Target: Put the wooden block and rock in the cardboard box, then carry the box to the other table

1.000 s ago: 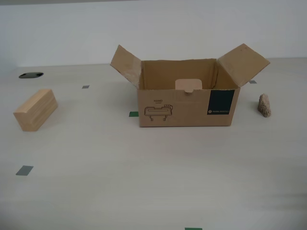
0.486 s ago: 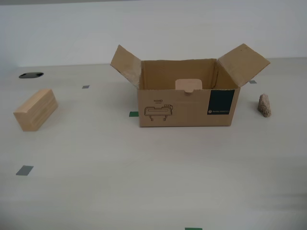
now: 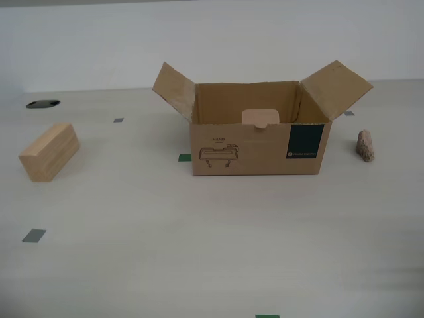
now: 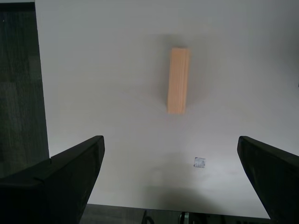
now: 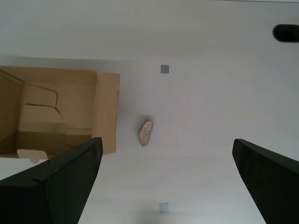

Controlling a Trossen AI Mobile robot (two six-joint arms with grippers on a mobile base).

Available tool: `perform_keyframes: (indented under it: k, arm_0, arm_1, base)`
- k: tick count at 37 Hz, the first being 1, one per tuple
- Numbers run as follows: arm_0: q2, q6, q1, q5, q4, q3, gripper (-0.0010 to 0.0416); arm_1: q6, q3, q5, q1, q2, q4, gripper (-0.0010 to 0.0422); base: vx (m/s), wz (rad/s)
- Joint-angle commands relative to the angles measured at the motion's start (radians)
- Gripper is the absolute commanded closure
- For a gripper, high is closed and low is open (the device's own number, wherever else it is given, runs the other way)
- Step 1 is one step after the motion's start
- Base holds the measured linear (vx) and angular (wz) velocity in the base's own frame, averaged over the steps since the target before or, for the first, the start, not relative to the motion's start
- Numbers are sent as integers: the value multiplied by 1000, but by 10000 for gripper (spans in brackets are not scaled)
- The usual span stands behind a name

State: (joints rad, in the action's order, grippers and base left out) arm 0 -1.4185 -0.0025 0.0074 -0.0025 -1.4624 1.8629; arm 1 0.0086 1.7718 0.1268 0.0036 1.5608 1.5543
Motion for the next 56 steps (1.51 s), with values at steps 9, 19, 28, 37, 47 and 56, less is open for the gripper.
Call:
perform_keyframes:
  k: [9,19,28,37,47,56]
  arm_0:
    - [0,5,0,-2,-5,0,16]
    - [-3,11,0,-2,-11,0,16]
    - [-40,12,1,-2,-31,0,16]
    - [-81,11,1,-2,-37,0,16]
    - [-98,5,1,-2,-37,-39,16]
    - [-98,-25,1,-98,6,-134,16]
  arm_1:
    - [26,-125,18,5,5,-119,21]
    - [26,-151,-74,8,5,-177,21]
    - [25,-154,-102,8,5,-182,21]
    - [25,-155,-101,9,5,-184,21]
    - [26,-155,-101,10,5,-189,21]
    - [26,-156,-101,11,5,-198,21]
  base:
    - [0,0]
    - [0,0]
    - [0,0]
    - [0,0]
    - [0,0]
    - [0,0]
